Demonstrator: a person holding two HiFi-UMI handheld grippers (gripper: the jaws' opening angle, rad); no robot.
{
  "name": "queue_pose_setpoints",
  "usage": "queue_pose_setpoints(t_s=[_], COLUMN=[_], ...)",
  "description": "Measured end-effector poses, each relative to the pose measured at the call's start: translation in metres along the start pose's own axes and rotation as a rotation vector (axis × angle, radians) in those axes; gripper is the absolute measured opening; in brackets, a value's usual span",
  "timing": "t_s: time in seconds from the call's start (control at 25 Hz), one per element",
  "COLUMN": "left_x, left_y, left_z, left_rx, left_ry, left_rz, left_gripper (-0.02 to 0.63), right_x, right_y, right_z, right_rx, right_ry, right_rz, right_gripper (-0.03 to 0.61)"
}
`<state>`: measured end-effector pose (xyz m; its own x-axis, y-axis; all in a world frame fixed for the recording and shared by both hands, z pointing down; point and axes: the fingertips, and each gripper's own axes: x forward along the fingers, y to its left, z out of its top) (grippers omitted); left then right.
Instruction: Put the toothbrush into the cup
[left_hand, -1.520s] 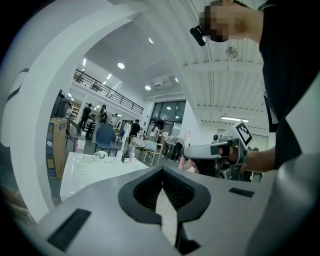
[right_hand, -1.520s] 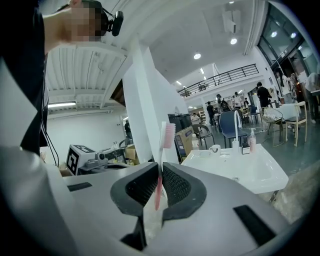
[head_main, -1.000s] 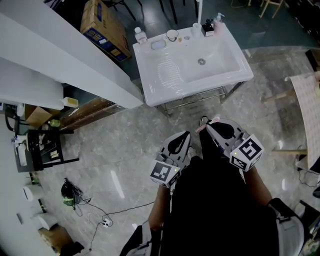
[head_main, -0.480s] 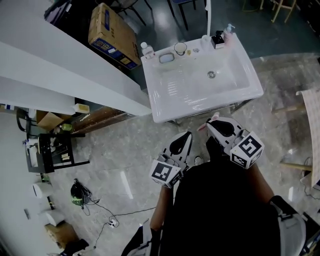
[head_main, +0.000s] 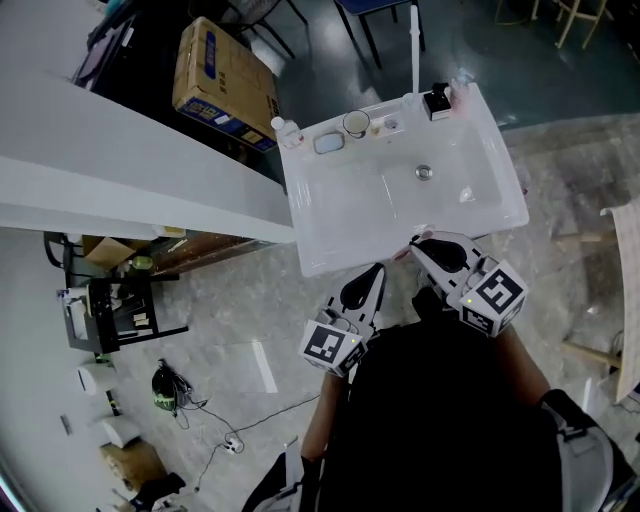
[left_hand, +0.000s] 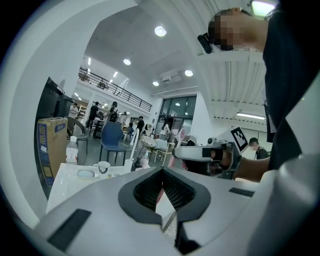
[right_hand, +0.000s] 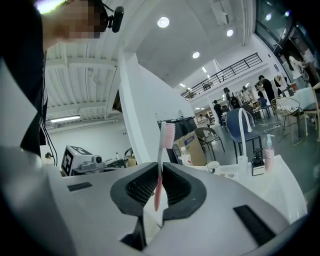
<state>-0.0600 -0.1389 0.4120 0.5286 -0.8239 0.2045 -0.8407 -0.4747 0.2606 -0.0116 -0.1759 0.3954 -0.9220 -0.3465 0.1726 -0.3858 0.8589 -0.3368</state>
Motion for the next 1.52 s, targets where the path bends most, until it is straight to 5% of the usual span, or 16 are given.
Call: queue_pose_setpoints(t_s=[0.2, 0.6, 1.16, 1.52], left_x=[0.038, 0.046, 0.075, 0.082], left_y=[0.005, 0.044, 0.132, 0.174], left_z=[0.009, 0.001, 0.034, 0.025], left_rx=[0.068, -0.019, 0.037, 0.051], left_ry=[0.038, 0.056, 0.006, 0.061], left_rz=[0.039, 0.070, -0.055, -0.123], left_gripper=[0.009, 0.009, 0.009, 0.009], right_x=[0.006, 0.035, 0.114, 0.152], right_y=[-0.039, -0.070, -0.078, -0.090], right_z=[0.006, 0.000, 0.038, 0.045], right_rx=[-0.007, 0.060, -0.001, 0.013], right_ry=[0.039, 0.055, 0.069, 0.072], right_rz=[0.027, 0.032, -0.088, -0.153], right_gripper=[0.038, 0.038, 0.038, 0.038])
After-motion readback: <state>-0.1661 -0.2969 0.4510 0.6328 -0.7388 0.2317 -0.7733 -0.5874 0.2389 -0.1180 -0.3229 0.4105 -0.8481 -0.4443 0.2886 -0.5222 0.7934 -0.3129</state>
